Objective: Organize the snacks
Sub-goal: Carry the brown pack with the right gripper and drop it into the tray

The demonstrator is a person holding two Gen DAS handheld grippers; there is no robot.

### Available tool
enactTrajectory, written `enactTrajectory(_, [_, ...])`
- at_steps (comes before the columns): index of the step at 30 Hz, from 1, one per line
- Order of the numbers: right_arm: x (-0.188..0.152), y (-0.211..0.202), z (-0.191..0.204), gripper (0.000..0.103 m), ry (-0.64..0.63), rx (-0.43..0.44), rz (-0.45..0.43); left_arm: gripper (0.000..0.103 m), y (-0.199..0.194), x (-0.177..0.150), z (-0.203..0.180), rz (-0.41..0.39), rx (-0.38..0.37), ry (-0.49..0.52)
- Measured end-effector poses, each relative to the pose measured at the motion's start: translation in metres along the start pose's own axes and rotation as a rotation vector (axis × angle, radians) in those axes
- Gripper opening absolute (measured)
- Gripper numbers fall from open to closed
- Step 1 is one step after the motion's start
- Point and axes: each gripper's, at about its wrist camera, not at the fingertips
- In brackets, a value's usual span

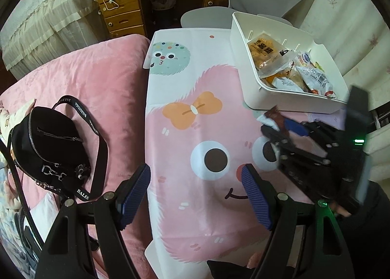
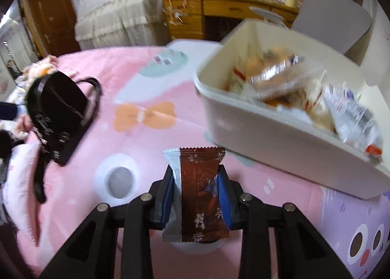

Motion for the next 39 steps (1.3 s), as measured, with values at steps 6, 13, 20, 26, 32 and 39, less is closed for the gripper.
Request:
enactTrajectory(6, [0.031, -0.050, -0.022, 0.032, 0.021, 0.003, -0.132, 0.076, -0.009, 0.000, -0.020, -0.042, 0.009, 0.006])
enactTrajectory(13, [0.069, -0.079, -0.081, 0.032, 0.110, -0.086, -0.215, 0.076, -0.022, -0.003, -0.045, -0.099, 0.028, 0.000])
enactTrajectory(20, [0.083, -0.082, -0.134, 0.046, 0.180, -0.220, -0.189, 0.076, -0.030, -0.011, -0.076, -0.156, 0.049, -0.028])
enactTrajectory(26, [0.069, -0.092, -0.155, 0.069, 0.175, -0.182, -0.185, 0.080, -0.034, -0.023, -0.103, -0.197, 0.075, -0.072])
enactTrajectory(32, [0.030, -0.094, -0.153, 0.078, 0.149, -0.148, -0.083, 0.082, -0.032, -0.040, -0.123, -0.221, 0.067, -0.117])
enactTrajectory(39, [-0.041, -0.113, -0.149, 0.087, 0.182, -0.114, 0.078, 0.087, -0.030, -0.055, -0.144, -0.234, 0.019, -0.110])
Point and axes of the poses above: each gripper's, at about its wrist camera, not at the fingertips, and y roughly the way its jaws point, z to its left, x to its top, and after that the axes turned 15 degrees about -x, right-handed
